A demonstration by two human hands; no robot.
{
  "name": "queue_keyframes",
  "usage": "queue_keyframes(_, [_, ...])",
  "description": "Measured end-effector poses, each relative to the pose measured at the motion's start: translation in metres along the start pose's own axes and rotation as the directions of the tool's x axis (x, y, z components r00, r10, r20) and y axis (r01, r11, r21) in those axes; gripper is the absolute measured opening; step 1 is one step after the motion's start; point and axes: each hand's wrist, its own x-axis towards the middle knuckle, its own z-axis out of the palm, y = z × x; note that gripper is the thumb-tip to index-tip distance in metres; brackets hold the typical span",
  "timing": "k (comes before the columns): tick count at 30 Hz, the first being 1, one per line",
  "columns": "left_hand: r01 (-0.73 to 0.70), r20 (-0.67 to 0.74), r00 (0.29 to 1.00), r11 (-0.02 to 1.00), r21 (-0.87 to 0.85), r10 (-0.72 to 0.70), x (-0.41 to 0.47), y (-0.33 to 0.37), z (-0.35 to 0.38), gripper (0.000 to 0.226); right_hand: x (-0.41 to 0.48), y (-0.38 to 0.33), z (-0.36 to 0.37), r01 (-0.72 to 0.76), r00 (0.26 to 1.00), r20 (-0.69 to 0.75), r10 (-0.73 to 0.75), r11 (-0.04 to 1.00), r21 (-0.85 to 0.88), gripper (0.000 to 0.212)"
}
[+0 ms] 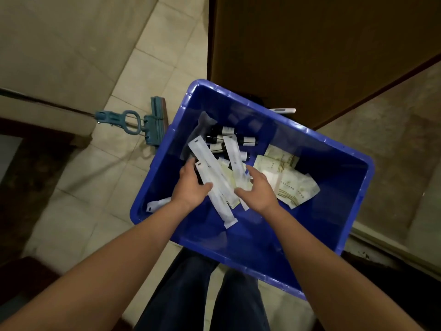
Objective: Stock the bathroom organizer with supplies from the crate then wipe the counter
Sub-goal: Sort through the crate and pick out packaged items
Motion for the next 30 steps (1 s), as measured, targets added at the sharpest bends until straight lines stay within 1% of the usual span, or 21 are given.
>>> queue_keyframes(4, [0.05,-0.007,0.999,0.999,0.022,-0.05,0.015,-0.002,0.005,0.088,0.022,-0.002,0.009,0.03,0.999,-0.02,-0.03,1.0,-0.001,0.059])
queue_keyframes(8, [0.094,-0.052,0.995,0.991,0.091,-0.089,0.026,-0.001,0.008,0.069,0.037,-0.003,0.017,-0.012,1.0,-0.021,0.012,1.0,-0.027,0.067])
queue_keyframes(11, [0.129,-0.074,0.99,0.981,0.148,-0.119,0.031,-0.001,0.009,0.057,0.045,-0.004,0.022,-0.023,0.998,-0.057,0.019,0.998,-0.066,0.065])
queue_keyframes(16, [0.14,-0.091,0.988,0.97,0.199,-0.124,0.033,-0.004,0.012,0.046,0.052,-0.006,0.025,0.001,0.993,-0.114,-0.019,0.988,-0.156,0.07])
queue_keyframes(19, [0.132,-0.113,0.988,0.965,0.227,-0.109,0.033,-0.005,0.012,0.041,0.055,-0.009,0.024,-0.018,0.994,-0.114,-0.001,0.987,-0.162,0.07])
queue_keyframes(23, [0.119,-0.128,0.987,0.968,0.22,-0.093,0.029,-0.003,0.01,0.033,0.055,-0.009,0.021,-0.076,0.995,-0.078,0.063,0.98,-0.182,0.061])
queue_keyframes(27, [0.074,-0.066,0.996,0.987,0.146,-0.065,0.025,0.001,0.01,0.012,0.047,-0.01,0.014,-0.095,0.993,-0.082,0.086,0.989,-0.11,0.042])
queue_keyframes(30, [0.05,-0.028,0.998,0.995,0.085,-0.048,0.02,0.009,0.011,0.003,0.038,-0.011,0.006,-0.075,0.996,-0.056,0.07,0.994,-0.083,0.036])
